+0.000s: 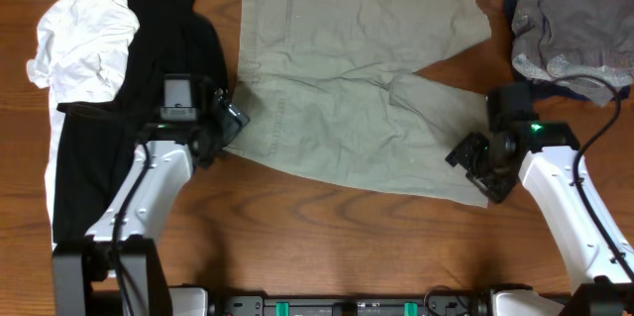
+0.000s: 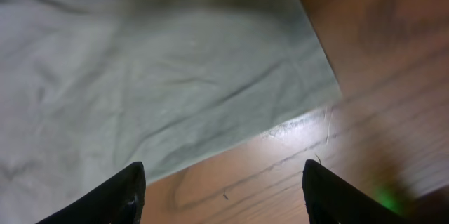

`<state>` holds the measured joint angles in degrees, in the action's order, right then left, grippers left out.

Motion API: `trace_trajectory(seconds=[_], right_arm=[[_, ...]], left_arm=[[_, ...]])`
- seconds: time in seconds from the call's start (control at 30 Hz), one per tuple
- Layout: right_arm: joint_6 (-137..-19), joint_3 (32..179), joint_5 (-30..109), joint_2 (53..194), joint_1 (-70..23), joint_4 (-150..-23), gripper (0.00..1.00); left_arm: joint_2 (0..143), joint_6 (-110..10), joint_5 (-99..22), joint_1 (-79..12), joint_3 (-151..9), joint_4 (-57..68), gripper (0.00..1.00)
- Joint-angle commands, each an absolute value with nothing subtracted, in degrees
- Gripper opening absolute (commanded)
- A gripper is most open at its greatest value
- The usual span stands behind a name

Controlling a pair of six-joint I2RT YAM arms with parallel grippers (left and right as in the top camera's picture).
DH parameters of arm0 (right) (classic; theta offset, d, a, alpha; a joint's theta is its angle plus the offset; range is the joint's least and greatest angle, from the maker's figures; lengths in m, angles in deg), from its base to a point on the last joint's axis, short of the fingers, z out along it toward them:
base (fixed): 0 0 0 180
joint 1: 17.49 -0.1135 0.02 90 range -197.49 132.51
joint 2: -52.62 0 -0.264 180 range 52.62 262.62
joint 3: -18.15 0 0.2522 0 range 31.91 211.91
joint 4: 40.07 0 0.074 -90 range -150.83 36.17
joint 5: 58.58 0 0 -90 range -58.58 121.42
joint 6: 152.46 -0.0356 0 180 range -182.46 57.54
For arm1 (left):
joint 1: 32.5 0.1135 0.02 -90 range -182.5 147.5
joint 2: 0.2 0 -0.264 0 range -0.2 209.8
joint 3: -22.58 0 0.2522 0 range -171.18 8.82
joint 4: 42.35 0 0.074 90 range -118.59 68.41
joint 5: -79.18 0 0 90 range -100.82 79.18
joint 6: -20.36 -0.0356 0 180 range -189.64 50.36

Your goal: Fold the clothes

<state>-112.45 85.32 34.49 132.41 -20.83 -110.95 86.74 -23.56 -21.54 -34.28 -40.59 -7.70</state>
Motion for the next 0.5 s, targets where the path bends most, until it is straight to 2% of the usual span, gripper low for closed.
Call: trace_trajectory(seconds=[0.0, 0.37, 0.43, 0.47], right_arm=[[-122.55, 82.89, 33.57, 132.23, -20.89, -110.14, 0.7], [-122.66, 82.04, 33.6, 132.23, -20.94, -110.43, 0.7], [-122.64, 82.04, 33.81, 132.23, -21.02, -110.76, 0.69], [-122.64, 82.04, 33.79, 132.23, -21.22, -111.08, 0.69]], left_arm=[[89.04, -11.75, -18.75, -36.36, -40.13, -8.23, 0.85], [95.66, -7.8, -17.22, -37.19, -40.13, -9.04, 0.84], [96.42, -7.82, -17.22, -37.19, -40.13, -9.67, 0.76], [96.84, -7.82, -17.22, -37.19, -40.15, -10.13, 0.64]])
